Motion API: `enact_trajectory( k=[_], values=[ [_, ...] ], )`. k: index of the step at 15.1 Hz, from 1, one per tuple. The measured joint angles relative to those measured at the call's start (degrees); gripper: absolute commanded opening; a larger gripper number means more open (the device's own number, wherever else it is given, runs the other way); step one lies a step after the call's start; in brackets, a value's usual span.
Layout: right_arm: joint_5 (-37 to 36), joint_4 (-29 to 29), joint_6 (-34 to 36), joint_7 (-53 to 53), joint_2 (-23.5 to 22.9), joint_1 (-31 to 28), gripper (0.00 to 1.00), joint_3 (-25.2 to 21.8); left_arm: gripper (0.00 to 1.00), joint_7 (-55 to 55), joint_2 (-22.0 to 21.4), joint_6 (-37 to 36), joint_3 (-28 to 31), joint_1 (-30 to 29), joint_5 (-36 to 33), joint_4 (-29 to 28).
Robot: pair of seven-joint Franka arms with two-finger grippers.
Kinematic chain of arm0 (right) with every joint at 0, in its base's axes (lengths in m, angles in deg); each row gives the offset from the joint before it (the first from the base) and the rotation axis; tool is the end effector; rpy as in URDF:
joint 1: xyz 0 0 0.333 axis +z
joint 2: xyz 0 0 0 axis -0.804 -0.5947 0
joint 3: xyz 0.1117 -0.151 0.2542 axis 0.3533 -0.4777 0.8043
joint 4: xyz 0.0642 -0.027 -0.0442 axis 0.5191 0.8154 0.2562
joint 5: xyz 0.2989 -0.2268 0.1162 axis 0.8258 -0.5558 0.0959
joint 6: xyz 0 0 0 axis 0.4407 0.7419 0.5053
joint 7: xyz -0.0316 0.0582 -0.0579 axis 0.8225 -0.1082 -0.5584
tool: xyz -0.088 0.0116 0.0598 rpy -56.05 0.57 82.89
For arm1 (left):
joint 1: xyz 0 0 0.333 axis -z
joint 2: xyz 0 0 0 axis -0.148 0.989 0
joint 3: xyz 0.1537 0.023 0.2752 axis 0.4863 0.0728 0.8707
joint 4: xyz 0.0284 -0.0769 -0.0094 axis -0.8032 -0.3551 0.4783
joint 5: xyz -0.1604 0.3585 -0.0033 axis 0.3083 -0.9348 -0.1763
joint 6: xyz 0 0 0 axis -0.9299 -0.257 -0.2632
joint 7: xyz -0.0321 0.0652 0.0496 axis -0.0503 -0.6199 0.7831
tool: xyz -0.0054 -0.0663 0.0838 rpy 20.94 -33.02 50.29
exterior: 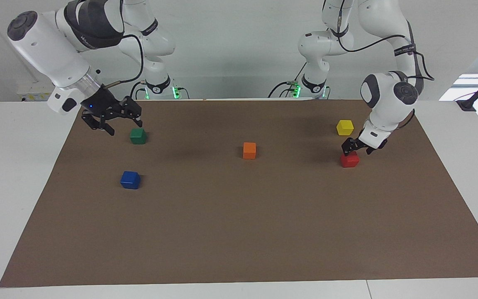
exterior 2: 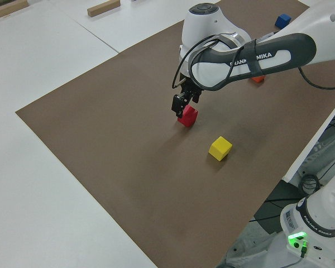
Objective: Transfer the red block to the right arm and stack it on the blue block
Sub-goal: 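Grasp the red cube with the left gripper while the right gripper approaches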
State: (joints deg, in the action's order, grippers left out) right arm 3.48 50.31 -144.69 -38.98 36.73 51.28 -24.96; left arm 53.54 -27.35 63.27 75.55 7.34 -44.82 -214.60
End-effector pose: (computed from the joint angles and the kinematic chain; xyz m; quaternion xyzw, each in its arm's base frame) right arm 0.5582 0.0146 0.5537 -0.9839 -0.0692 0.0023 0.1650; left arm 0.5214 0.0015 0.3462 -0.9997 -0.0026 0.0240 0.0013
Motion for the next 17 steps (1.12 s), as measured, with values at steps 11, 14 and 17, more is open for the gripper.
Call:
enact_trajectory(
  k=[11,14,17],
  values=[
    [31.8,6.5,13.1,14.2,-4.2,-8.0,1.00,-0.4,1.00,-0.1,0.7,7.1,0.0,0.2,0.0,-3.4],
    [42.2,8.8,15.4,18.2,-4.2,-11.3,1.00,-0.4,0.89,-0.1,1.6,7.9,0.0,0.3,0.0,-3.5],
    [52.8,11.8,15.8,20.0,-4.4,-12.2,1.00,-0.4,0.12,-0.1,2.4,8.6,0.0,0.6,0.0,-3.5]
  ],
)
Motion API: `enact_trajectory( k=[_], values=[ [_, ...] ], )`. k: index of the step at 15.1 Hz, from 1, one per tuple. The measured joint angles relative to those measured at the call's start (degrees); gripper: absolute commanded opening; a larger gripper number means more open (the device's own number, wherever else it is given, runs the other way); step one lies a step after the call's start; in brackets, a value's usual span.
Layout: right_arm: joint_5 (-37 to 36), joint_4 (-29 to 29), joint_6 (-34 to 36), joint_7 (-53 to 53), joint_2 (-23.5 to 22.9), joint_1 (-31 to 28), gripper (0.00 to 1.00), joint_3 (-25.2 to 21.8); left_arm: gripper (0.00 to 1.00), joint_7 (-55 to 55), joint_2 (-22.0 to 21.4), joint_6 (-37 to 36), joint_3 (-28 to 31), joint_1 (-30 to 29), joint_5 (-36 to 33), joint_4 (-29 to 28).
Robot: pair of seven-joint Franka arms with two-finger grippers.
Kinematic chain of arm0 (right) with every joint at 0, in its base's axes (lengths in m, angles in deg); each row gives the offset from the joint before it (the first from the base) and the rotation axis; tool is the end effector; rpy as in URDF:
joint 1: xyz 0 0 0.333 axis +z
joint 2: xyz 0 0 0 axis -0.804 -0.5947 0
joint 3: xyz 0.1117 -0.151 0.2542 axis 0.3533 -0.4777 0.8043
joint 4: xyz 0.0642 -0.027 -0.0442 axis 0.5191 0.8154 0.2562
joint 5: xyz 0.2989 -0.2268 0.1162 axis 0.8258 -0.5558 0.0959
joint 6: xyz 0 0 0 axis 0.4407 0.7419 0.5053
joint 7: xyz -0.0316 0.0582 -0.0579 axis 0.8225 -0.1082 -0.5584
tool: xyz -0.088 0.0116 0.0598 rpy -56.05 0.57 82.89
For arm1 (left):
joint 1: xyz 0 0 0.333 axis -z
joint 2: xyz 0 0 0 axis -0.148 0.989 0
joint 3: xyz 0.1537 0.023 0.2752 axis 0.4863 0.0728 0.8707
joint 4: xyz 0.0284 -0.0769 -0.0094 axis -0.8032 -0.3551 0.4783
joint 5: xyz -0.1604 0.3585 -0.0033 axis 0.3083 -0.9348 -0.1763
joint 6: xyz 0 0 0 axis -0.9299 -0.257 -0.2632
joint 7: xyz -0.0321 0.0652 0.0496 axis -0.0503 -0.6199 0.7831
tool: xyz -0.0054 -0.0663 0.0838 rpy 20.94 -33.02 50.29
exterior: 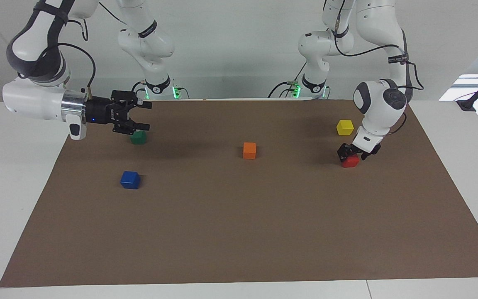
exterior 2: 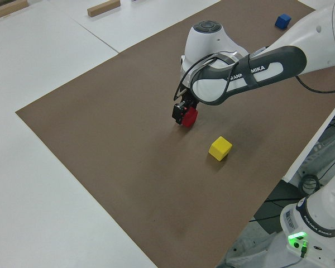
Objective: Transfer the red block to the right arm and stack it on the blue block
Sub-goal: 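Grasp the red cube with the left gripper while the right gripper approaches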
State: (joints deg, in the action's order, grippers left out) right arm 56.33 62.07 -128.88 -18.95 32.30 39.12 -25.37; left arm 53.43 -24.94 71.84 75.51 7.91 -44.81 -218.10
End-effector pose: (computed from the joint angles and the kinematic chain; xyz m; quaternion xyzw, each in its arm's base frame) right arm 0.5445 -0.0223 0.4771 -0.7781 -0.0292 -0.0100 0.6274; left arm 0.5183 -0.0041 0.3114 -1.0000 0.0018 0.0007 0.0007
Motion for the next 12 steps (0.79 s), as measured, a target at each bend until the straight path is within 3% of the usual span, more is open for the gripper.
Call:
enact_trajectory(
  k=[1,6,12],
  values=[
    [3.7,1.0,0.0,0.0,-0.2,0.4,1.00,0.1,0.00,0.0,0.1,0.0,0.0,0.1,0.0,0.0],
    [21.3,7.0,0.1,0.0,-2.1,8.3,1.00,0.6,0.00,-0.1,0.1,-4.3,0.3,0.2,5.7,1.7],
    [23.4,11.6,8.4,0.0,-4.1,9.5,1.00,0.6,0.00,-11.4,-1.1,-25.5,1.1,0.0,12.9,14.3]
  ],
)
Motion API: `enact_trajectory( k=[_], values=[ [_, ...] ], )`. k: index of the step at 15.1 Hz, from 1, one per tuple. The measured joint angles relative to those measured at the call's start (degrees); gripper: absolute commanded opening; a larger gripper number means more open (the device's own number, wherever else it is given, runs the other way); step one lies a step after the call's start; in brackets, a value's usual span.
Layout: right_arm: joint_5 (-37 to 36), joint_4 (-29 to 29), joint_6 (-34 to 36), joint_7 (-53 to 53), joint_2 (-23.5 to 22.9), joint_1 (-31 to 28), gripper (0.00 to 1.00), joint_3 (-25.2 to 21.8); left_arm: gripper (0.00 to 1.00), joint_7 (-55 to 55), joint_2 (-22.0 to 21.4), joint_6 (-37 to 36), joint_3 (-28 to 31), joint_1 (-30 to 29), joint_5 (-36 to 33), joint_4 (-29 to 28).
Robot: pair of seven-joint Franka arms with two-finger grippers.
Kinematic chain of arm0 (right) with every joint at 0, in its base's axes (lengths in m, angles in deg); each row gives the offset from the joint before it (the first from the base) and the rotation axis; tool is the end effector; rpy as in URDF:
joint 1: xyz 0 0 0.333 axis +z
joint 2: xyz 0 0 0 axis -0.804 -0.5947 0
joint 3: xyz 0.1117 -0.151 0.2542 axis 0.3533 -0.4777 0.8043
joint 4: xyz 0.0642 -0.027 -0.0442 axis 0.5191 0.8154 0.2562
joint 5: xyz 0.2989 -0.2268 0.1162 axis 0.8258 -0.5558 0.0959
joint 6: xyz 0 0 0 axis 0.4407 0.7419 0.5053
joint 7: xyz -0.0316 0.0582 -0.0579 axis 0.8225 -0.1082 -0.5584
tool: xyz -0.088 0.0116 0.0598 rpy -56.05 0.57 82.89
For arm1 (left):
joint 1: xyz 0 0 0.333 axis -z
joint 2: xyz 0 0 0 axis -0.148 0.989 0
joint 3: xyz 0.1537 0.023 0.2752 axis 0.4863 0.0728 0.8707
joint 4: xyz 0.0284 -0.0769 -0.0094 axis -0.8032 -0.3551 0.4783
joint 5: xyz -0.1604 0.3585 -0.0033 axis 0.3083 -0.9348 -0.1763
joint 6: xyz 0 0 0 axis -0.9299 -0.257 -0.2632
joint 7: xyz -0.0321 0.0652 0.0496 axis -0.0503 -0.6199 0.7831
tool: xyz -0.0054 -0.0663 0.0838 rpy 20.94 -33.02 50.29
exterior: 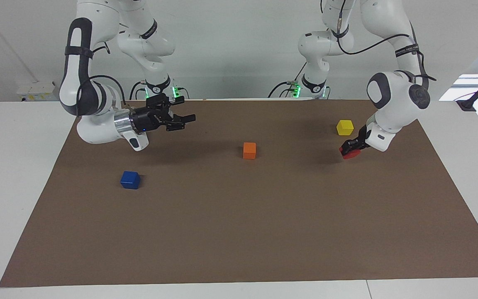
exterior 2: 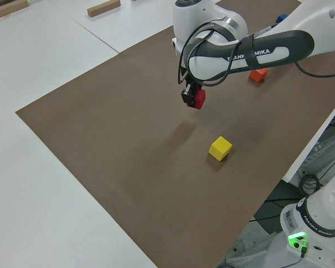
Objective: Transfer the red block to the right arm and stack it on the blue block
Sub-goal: 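Grasp the red cube with the left gripper while the right gripper approaches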
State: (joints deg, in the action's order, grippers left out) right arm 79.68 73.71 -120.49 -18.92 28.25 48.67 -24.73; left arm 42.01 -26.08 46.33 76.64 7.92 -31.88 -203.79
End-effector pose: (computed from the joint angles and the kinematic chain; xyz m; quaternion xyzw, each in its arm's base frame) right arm 0.5213 0.0901 0.4073 -0.6098 0.0166 0.0859 0.7877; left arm 0.5408 -0.0087 0.3954 0.9788 0.1563 -0.0971 0.0902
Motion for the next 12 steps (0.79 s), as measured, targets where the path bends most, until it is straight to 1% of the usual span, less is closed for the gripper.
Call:
enact_trajectory(
  k=[2,4,6,9,11,12],
  values=[
    [0.2,0.7,2.1,0.0,-0.2,0.1,1.00,0.0,0.00,-8.0,-1.0,-6.3,0.1,-0.7,5.2,3.1],
    [1.7,1.0,3.8,0.4,-0.9,1.2,1.00,0.1,0.00,-17.1,-2.2,-11.8,0.0,-1.0,8.8,5.3],
    [3.4,1.1,4.7,3.1,-2.2,2.3,1.00,0.1,0.00,-27.4,-3.5,-15.8,-0.5,-1.0,14.8,6.6],
    [7.0,1.2,6.6,6.0,-4.7,3.8,1.00,0.2,0.00,-45.2,-5.6,-17.5,-2.2,-0.5,23.2,7.3],
    [9.9,1.2,6.6,6.4,-5.3,5.8,1.00,0.2,0.00,-57.6,-6.9,-17.4,-4.3,-0.1,29.2,7.6],
    [11.3,1.2,6.5,6.6,-5.3,7.1,1.00,0.2,0.00,-61.9,-7.6,-17.3,-5.2,0.1,31.8,7.7]
  ],
)
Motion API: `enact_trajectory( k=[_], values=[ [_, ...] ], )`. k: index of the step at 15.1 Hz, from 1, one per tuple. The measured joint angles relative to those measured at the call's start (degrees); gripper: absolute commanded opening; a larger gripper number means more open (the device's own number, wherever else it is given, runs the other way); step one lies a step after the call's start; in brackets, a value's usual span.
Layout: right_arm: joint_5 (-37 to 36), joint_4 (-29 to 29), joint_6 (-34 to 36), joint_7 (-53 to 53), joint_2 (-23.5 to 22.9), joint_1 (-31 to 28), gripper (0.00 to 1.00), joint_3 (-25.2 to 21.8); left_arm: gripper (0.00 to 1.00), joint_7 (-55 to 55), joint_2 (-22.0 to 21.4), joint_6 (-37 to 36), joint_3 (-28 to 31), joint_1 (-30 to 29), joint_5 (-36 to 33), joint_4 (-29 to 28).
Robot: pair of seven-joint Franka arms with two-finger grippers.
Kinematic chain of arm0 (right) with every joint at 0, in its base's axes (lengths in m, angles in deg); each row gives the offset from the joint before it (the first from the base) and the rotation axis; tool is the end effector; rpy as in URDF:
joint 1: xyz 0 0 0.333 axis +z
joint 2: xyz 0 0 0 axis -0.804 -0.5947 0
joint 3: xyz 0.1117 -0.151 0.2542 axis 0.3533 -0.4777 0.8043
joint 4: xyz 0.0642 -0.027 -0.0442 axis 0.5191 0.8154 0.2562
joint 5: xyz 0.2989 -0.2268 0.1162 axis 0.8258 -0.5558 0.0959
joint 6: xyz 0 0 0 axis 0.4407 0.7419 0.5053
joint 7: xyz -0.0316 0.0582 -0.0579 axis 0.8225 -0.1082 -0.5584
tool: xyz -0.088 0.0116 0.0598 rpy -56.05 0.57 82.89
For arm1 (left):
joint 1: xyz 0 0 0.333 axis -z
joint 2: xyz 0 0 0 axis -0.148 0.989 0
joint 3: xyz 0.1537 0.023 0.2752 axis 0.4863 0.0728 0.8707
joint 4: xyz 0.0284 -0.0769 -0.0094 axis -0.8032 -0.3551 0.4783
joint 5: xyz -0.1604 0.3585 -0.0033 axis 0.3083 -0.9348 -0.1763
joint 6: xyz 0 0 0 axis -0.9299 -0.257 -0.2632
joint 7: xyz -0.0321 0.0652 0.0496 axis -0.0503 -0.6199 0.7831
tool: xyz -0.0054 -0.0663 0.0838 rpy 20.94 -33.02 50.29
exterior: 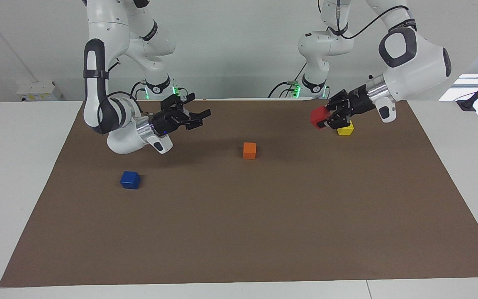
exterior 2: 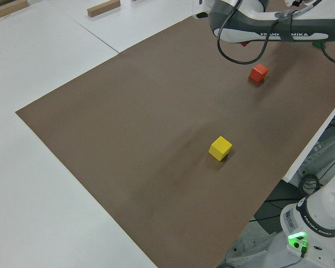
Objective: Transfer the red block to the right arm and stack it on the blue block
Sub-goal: 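Grasp the red cube with the left gripper while the right gripper approaches, then carry the red cube toward the right gripper and grip it there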
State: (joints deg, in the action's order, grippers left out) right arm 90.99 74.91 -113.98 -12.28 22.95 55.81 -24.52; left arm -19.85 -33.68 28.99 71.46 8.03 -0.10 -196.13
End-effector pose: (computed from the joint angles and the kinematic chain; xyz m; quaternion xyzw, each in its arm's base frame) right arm 0.5147 0.1568 0.3805 -0.5157 -0.0069 0.0905 0.8519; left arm 0.5148 -0.1138 0.5316 0.7220 0.5764 -0.3099 0.2246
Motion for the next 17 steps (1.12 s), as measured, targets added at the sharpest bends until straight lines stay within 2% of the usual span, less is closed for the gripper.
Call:
enact_trajectory(
  k=[6,12,17],
  values=[
    [3.9,0.8,-1.7,4.9,-0.1,5.5,1.00,0.0,0.00,-15.8,-1.6,4.4,-2.1,5.1,14.5,-2.2],
    [6.9,1.0,-3.9,5.7,-0.2,8.3,1.00,0.0,0.00,-17.3,-3.9,15.2,-2.3,11.7,25.4,-8.2],
    [9.5,1.0,-5.4,6.0,-0.2,9.8,1.00,0.0,0.00,-17.3,-5.1,21.2,-2.3,16.3,28.5,-9.2]
  ],
)
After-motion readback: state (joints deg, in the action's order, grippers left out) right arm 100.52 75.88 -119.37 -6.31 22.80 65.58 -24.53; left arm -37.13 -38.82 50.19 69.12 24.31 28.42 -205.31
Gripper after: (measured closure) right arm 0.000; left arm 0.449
